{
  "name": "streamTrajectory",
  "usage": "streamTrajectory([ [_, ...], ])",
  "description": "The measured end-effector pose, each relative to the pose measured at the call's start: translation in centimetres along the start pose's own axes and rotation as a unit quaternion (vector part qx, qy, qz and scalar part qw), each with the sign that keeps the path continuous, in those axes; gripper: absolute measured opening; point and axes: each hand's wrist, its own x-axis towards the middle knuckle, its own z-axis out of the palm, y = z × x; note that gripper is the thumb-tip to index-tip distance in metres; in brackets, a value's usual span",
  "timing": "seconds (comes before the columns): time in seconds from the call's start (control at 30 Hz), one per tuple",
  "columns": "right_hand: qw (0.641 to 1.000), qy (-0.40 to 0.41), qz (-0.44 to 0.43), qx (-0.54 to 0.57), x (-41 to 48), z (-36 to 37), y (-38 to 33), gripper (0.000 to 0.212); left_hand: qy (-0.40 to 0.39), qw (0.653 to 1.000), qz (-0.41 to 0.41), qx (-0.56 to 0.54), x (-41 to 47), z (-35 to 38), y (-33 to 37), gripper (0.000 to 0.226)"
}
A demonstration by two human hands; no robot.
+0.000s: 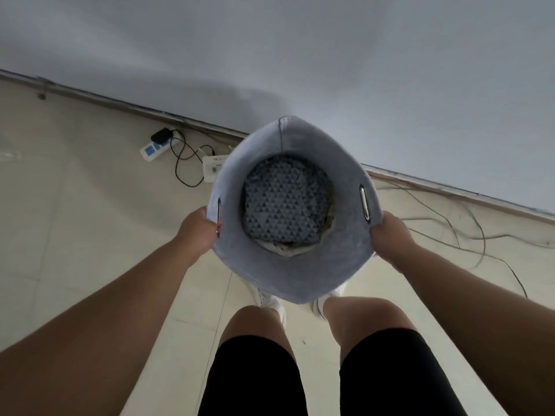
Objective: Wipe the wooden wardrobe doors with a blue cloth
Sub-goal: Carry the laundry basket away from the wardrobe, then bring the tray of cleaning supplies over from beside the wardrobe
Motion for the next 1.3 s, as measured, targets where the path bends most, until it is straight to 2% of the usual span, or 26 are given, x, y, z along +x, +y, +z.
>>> streamTrajectory([
  [0.2,0.999,-0.002,0.038,0.020,1.1,2.6,1.7,0.021,-0.038,0.998,0.028,0.033,0.6,0.6,-1.5,0.026],
  [0.3,0.994,-0.022,0.084,0.065,-0.9,1.5,1.6,0.039,-0.060,0.997,0.049,0.008,-1.7,-0.6,-1.8,0.047],
  [0.4,0.994,-0.014,0.097,0.052,-4.4,-0.7,0.9,0.053,-0.053,0.997,0.059,0.022,-4.6,-2.4,-1.8,0.052],
  [0.53,0.997,-0.012,0.070,0.040,-10.6,-4.8,-1.5,0.044,-0.048,0.998,0.038,0.004,-10.4,-6.0,-1.2,0.051],
  [0.73,0.998,-0.061,-0.015,0.010,-21.3,-10.5,-5.8,0.015,-0.067,0.994,0.082,-0.005,-22.6,-10.5,-1.7,0.036],
  [0.83,0.996,-0.069,-0.051,-0.011,-25.4,-12.7,-7.1,0.015,-0.055,0.995,0.078,-0.043,-28.5,-12.0,-3.6,0.032],
  [0.93,0.992,-0.098,-0.076,-0.038,-27.6,-14.2,-7.9,0.019,-0.009,0.992,0.049,-0.119,-33.8,-12.6,-5.8,0.029],
  [1.13,0.970,-0.160,-0.128,-0.134,-28.5,-15.4,-8.0,0.019,0.083,0.949,-0.046,-0.300,-43.1,-9.4,-10.6,0.023],
  [1.3,0.931,-0.197,-0.181,-0.249,-30.0,-15.4,-9.8,0.019,0.161,0.880,-0.112,-0.433,-51.2,-1.6,-14.7,0.020],
])
